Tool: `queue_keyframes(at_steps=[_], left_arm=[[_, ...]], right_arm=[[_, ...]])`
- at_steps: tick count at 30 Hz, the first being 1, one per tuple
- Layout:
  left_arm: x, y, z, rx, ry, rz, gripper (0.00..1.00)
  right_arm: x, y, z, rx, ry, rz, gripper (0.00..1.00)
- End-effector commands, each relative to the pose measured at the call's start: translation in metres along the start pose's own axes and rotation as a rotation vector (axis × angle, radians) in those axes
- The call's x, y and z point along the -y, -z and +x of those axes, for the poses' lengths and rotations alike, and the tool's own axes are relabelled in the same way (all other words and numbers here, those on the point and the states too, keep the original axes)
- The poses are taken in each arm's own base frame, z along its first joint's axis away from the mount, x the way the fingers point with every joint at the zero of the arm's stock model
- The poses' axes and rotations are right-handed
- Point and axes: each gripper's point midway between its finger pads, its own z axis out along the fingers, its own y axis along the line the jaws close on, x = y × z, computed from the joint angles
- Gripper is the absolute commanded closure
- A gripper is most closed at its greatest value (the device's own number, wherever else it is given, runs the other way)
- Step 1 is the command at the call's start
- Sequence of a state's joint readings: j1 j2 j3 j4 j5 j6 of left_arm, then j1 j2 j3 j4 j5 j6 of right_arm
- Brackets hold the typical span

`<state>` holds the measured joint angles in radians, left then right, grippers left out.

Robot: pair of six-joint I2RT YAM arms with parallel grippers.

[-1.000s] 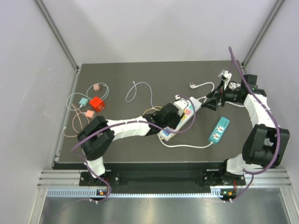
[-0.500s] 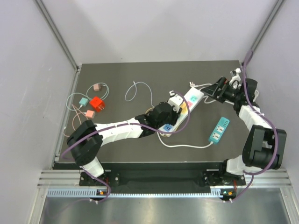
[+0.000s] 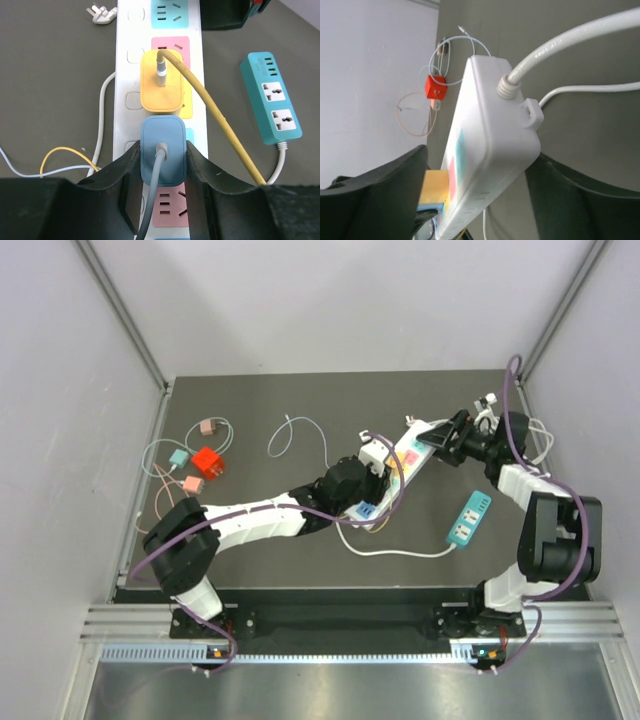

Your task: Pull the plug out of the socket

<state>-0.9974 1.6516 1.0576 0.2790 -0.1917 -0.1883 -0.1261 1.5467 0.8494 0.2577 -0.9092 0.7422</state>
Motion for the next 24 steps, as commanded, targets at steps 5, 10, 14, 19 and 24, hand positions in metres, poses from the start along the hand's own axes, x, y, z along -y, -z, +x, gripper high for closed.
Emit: queue_keyframes(at_steps=[5,10,14,19,24], left_arm=[[0.028,0.016,-0.084,0.27,0.103,0.129,1.0],[0.024,0.019,-0.083,0.276,0.115,0.115,1.0],[0.012,0.029,-0.086,0.296,0.146,0.067,1.0],[-0.007,0.043,-0.091,0.301,0.219,0.005,1.0],[-0.006,0.05,-0.084,0.254,0.207,0.059,1.0]], right_arm=[[-0.03,-0.014,0.014,-0.054,-0.044,-0.186,0.55],[-0.036,-0.009,0.01,-0.039,0.038,-0.233,1.0],[-0.012,0.001,0.008,0.054,0.164,-0.145,1.0],[0.002,0.012,-0.006,0.14,0.13,-0.118,1.0],[0.004,0.026,-0.016,0.202,0.109,-0.116,1.0]])
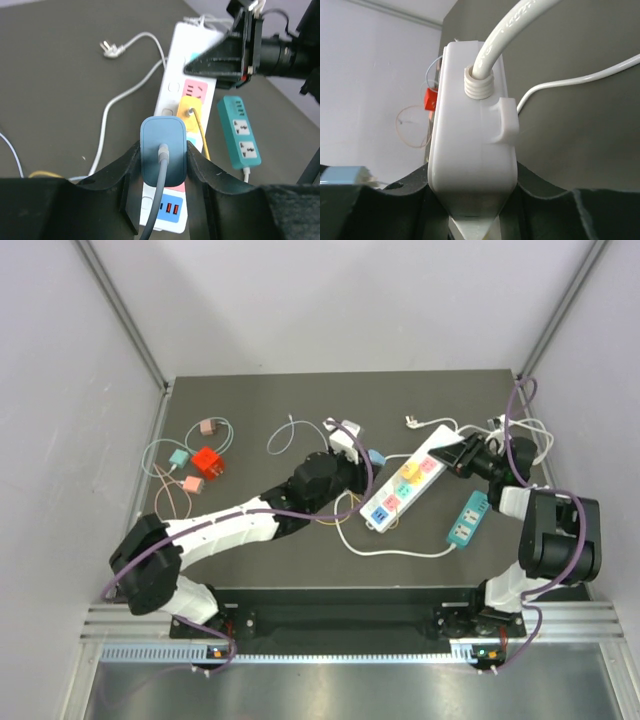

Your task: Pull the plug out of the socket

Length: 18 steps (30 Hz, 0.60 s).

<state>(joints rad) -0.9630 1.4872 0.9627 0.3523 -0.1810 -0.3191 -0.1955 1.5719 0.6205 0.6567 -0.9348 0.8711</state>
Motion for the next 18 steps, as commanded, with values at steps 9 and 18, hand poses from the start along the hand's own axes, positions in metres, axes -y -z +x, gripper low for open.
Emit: queue_keyframes(at_steps=[9,18], left_arm=[[-0.013,0.025,-0.061,0.033,-0.217,-0.014,1.0],[-0.053,0.089,-0.225,0.336,-0.253,-0.135,1.0]], right_arm=[[-0.011,0.004,-0.025,0.068,0.097,-0.041,1.0],[0.024,-0.003,-0.017,0.025,0.075,0.056,1.0]])
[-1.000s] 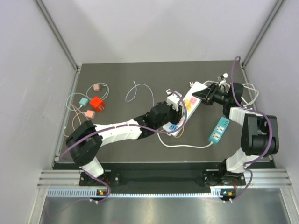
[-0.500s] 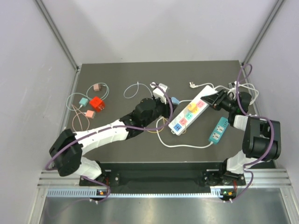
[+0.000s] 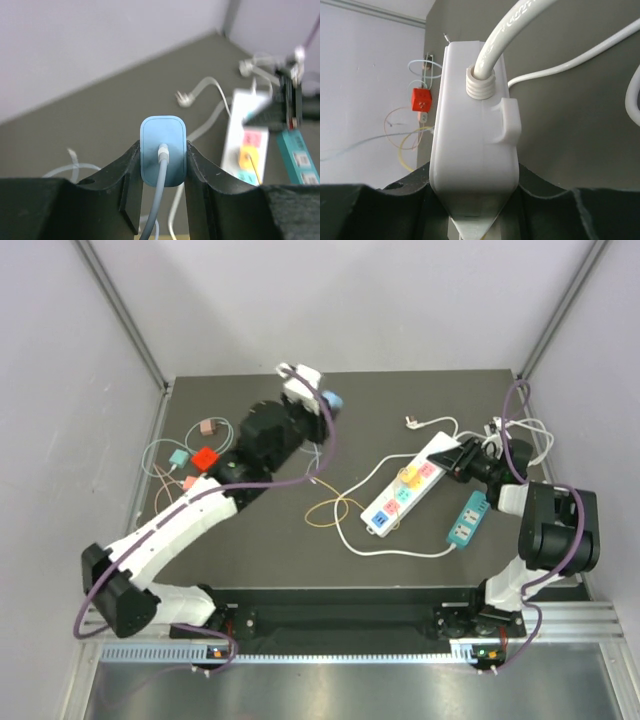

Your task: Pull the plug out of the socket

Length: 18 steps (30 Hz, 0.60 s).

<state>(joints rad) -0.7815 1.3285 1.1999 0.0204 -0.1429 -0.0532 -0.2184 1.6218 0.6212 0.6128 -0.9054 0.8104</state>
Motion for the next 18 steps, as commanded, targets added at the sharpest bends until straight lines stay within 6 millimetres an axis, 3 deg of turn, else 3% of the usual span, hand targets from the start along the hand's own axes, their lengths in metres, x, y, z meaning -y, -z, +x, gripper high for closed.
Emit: queue_keyframes(at_steps=[1,4,13,16,18], left_arm=[[-0.028,0.043,-0.119,0.283,-0.006,-0.045,1.0],[-0.041,0.069,-0.178,0.44,0.004,-0.08,1.0],[-0.076,0.153,-0.307,0.829,-0.08,-0.299,1.0],[-0.079,0.172,-0.331,0.881,-0.11,-0.336,1.0],[-0.084,0.177,-0.337,0.883,-0.147,-0.375,1.0]], right_arm=[[-0.004,-0.005,-0.018,0.023,0.097,-0.012,0.99],[0.003,-0.006,-0.018,0.017,0.095,0.006,0.94],[0.012,-0.007,-0.017,0.007,0.093,0.034,0.85],[0.012,-0.007,-0.017,0.002,0.092,0.036,0.81],[0.014,-0.007,-0.016,0.0,0.086,0.043,0.77]])
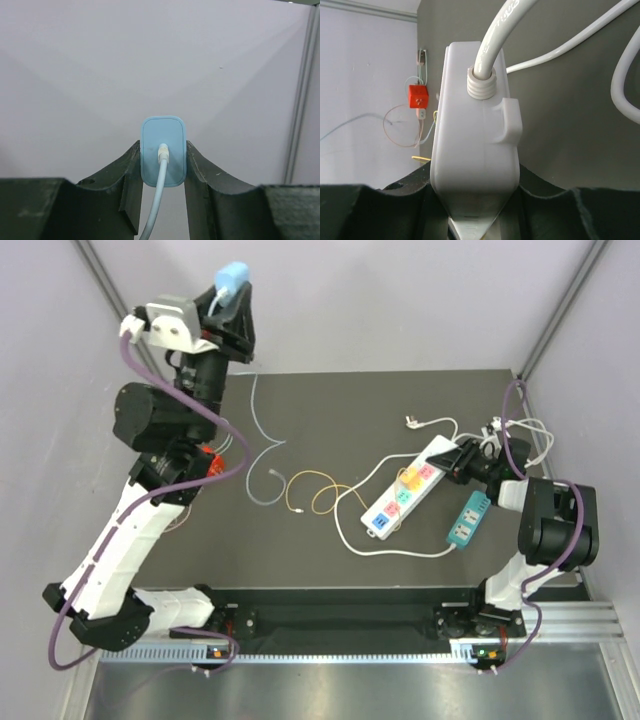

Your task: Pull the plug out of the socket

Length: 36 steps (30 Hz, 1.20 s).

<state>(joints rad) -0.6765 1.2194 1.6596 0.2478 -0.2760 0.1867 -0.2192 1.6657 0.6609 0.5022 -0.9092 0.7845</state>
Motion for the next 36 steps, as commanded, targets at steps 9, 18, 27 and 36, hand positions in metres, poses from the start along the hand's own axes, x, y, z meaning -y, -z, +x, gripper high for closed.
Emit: queue_keyframes(at_steps=[9,18,27,36], left_arm=[[-0.092,0.011,-0.031,0.048,-0.456,-0.397,1.0],[-0.149,-0.007,-0.033,0.082,-0.566,-0.531,1.0],[-0.214,0.005,0.038,-0.037,-0.564,-0.645,1.0],[-0.299,0.111,0.231,-0.394,-0.359,-0.804,1.0]], right_arm=[[0.0,-0.003,-0.023,0.044,0.138,0.0,0.72],[0.0,-0.003,-0.023,0.04,0.135,-0.003,0.72],[0.0,-0.004,-0.021,0.026,0.122,-0.013,0.72],[-0.001,-0.004,-0.021,0.023,0.12,-0.019,0.72]])
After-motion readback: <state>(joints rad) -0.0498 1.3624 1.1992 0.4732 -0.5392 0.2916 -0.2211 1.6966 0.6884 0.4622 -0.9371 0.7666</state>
